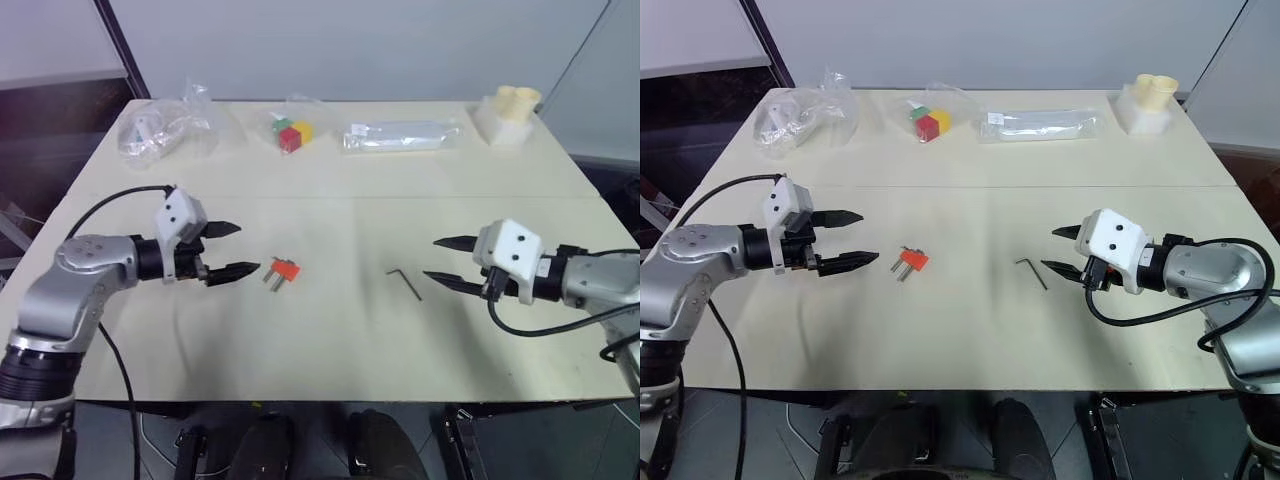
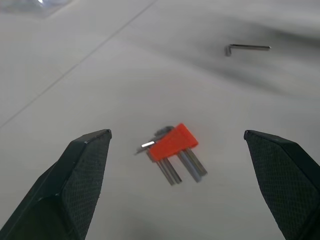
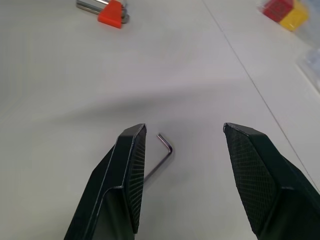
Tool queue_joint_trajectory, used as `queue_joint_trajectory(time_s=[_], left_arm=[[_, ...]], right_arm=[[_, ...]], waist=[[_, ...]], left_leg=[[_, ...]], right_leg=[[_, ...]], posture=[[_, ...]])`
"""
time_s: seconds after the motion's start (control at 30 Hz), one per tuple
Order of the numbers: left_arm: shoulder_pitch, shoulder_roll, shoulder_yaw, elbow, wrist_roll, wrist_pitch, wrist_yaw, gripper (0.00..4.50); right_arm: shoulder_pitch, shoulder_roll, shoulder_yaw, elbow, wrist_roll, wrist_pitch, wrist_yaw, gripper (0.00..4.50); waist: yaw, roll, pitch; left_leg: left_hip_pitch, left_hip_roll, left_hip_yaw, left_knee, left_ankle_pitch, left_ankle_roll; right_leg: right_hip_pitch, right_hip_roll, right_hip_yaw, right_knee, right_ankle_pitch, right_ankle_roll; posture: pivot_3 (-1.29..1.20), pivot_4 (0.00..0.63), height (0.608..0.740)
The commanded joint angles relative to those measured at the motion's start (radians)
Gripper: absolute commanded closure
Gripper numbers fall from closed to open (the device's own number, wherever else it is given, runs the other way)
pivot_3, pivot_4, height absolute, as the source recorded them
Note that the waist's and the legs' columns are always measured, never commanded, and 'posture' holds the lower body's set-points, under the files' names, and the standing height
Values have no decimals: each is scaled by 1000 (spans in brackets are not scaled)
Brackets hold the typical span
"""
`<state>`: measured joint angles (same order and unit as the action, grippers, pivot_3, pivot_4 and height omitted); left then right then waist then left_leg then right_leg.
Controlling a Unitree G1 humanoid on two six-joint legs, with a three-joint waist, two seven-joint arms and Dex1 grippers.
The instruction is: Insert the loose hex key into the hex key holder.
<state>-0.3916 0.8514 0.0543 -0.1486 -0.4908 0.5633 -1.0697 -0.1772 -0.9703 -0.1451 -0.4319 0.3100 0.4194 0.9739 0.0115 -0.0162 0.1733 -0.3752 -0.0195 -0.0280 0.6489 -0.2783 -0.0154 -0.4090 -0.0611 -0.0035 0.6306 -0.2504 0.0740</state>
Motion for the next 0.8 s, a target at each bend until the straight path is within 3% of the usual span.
queue_joint_trajectory(time_s=[0.03, 0.8], left_arm=[[-17, 21, 18, 19, -2, -12, -29, 39], [-14, -24, 7, -6, 6, 0, 1, 39]], right_arm=[[-40, -21, -29, -25, 27, 9, 11, 1973], [-66, -6, 8, -35, 35, 30, 5, 1973]], waist=[[0, 0, 0], [0, 0, 0]], left_leg=[[0, 0, 0, 0, 0, 0], [0, 0, 0, 0, 0, 0]], right_leg=[[0, 0, 0, 0, 0, 0], [0, -1, 0, 0, 0, 0]], posture=[[0, 150, 740], [0, 150, 740]])
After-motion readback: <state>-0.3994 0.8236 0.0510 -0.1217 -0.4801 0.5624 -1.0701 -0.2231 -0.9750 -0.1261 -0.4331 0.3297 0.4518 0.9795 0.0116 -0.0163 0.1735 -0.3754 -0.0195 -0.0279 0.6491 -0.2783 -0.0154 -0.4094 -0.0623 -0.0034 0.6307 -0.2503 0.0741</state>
